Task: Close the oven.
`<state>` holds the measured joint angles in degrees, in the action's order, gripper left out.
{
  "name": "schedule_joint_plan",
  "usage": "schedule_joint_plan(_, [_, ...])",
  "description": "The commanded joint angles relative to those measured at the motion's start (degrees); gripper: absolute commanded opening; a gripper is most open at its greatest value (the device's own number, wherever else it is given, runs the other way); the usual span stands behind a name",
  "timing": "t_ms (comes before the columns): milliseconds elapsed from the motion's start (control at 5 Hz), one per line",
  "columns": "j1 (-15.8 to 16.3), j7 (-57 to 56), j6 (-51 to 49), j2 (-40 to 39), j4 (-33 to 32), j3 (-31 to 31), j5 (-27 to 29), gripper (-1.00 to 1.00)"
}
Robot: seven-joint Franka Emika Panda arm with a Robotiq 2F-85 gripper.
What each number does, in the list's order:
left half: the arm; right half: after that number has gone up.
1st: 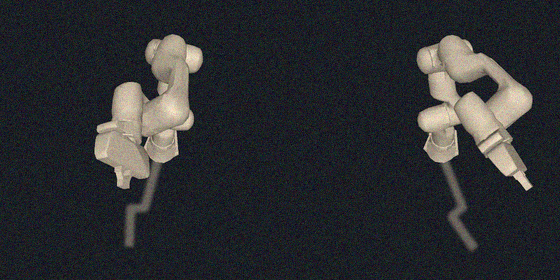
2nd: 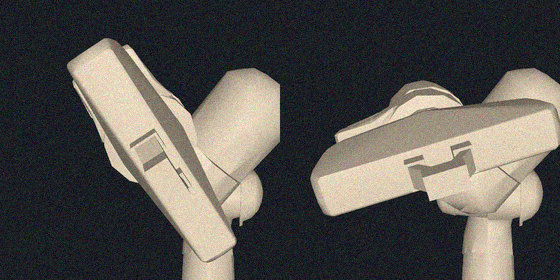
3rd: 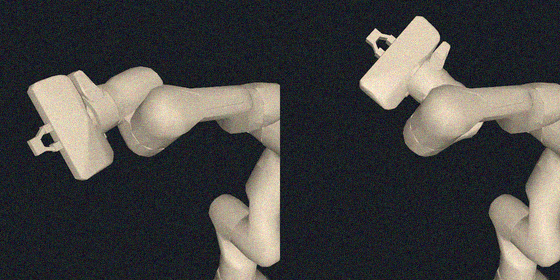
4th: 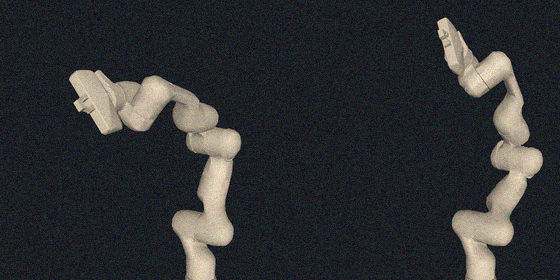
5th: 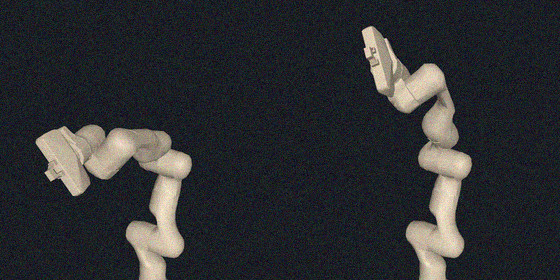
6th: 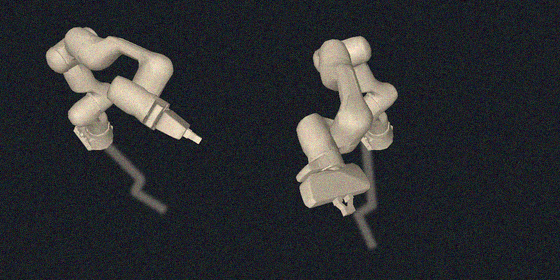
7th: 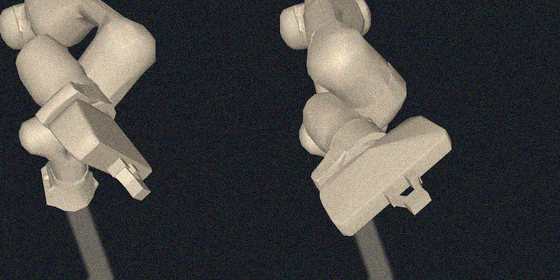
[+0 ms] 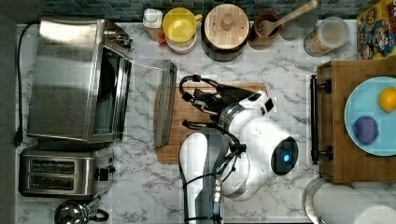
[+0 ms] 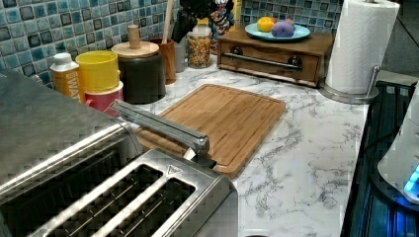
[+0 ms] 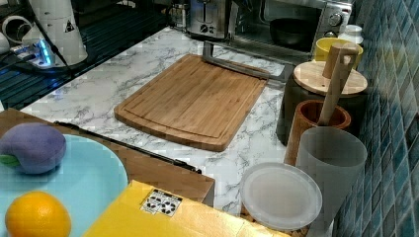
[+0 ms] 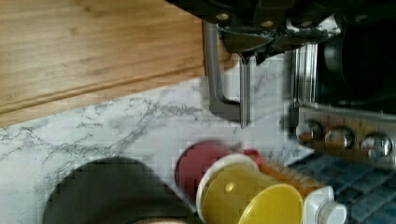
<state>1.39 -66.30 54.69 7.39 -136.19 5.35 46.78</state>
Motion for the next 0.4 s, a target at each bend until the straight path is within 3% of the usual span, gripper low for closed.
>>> schedule_joint_plan(200, [3.6, -1.5, 4.0, -14.6, 1.4, -5.1, 9.2, -1.00])
schedule_joint_plan(400, [1.8, -4.8, 10.2, -15.2, 1.3, -6.8, 13.8, -1.00])
